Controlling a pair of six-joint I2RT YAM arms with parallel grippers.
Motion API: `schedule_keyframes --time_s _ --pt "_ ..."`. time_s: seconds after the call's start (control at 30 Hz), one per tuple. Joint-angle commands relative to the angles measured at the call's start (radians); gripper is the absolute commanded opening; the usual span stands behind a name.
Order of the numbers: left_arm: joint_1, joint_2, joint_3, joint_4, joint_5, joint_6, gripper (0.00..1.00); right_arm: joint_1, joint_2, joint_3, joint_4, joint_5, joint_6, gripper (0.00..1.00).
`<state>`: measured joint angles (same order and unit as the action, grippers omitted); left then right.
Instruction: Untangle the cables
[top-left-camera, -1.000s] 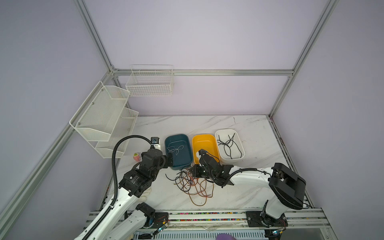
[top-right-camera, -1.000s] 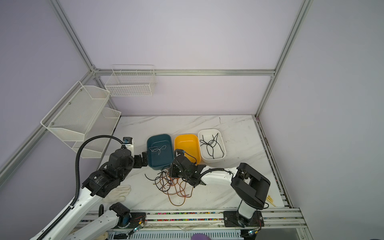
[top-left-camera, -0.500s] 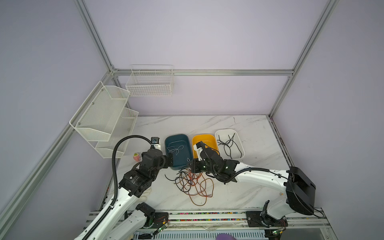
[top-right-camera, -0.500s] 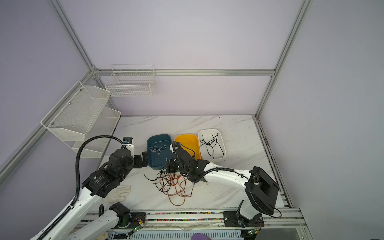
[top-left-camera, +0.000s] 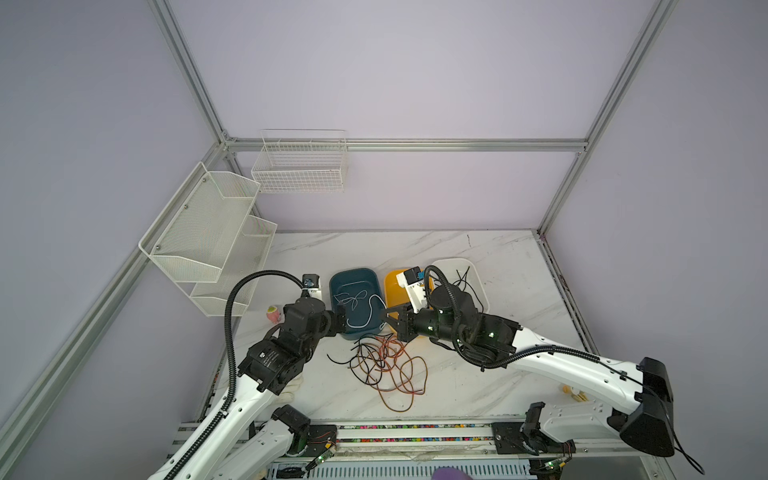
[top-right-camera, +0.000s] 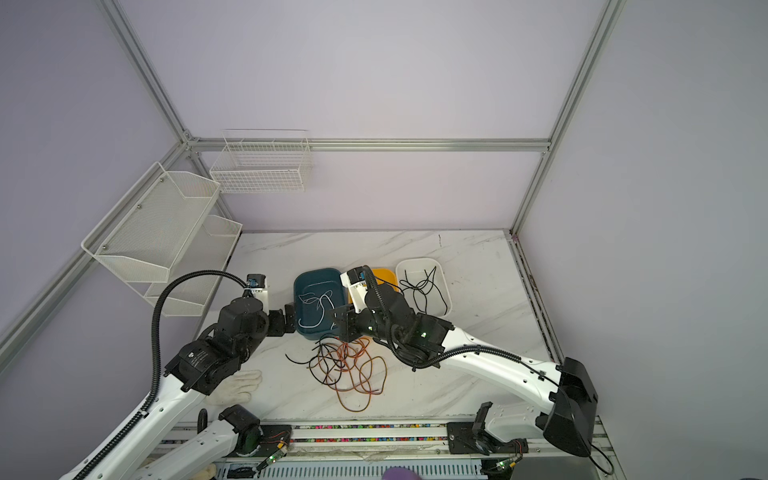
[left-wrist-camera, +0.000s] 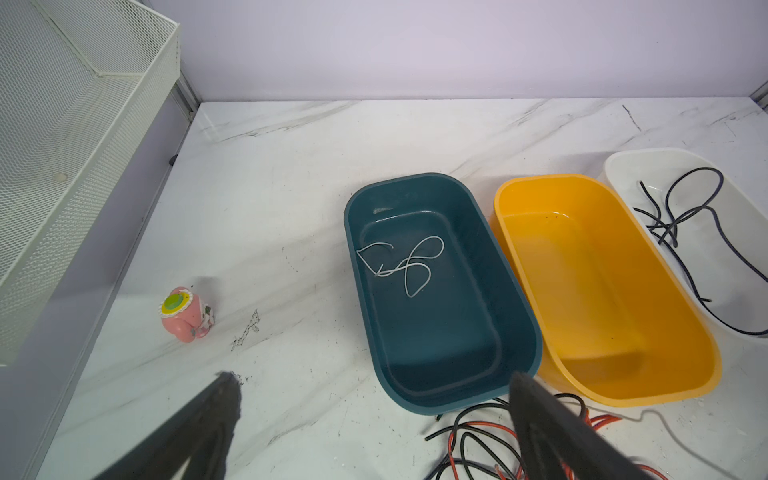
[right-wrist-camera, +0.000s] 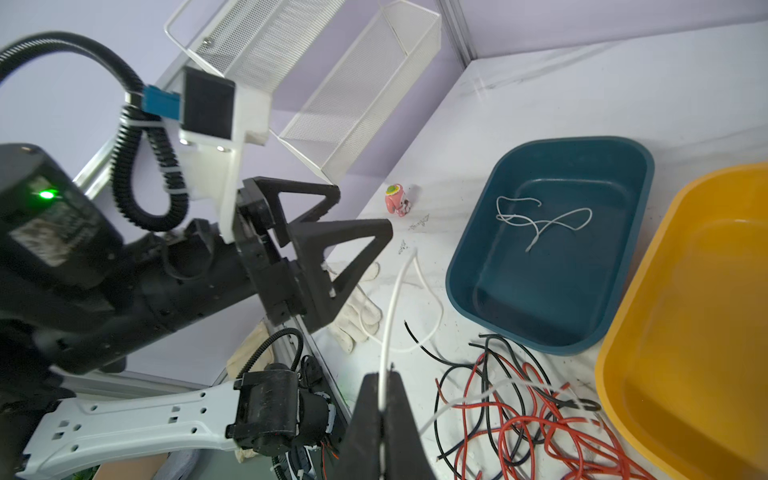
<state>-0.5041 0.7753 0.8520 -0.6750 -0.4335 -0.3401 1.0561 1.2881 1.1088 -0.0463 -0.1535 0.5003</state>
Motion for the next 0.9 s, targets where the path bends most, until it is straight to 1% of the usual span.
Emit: schedule_keyframes --time_s 0.0,0.13,0.27,0.57,0.77,0.87 --pt "0.006 0.0 -0.039 0.032 -0.002 0.0 1.0 0.007 -0.021 0.043 -0.057 -0.003 -0.062 0.0" --pt "0.006 0.002 -0.039 0.032 -0.005 0.001 1.0 0.007 -0.044 0.08 -0.061 0.015 -0.08 0.0" --pt "0.007 0.002 -0.039 0.033 -0.005 0.001 1.0 0.007 -0.036 0.156 -0.086 0.034 -0.112 0.0" --pt "0.007 0.0 -0.039 0.032 -0.01 0.001 1.0 0.007 0.032 0.377 -0.158 0.06 -0.19 0.0" --pt "0.007 -0.024 -0.037 0.032 -0.038 0.002 1.0 0.007 0.08 0.458 -0.155 0.067 -0.226 0.0" --pt "0.007 -0.05 -0.039 0.032 -0.063 -0.001 1.0 -0.001 0.151 0.482 -0.153 0.075 -0.237 0.0"
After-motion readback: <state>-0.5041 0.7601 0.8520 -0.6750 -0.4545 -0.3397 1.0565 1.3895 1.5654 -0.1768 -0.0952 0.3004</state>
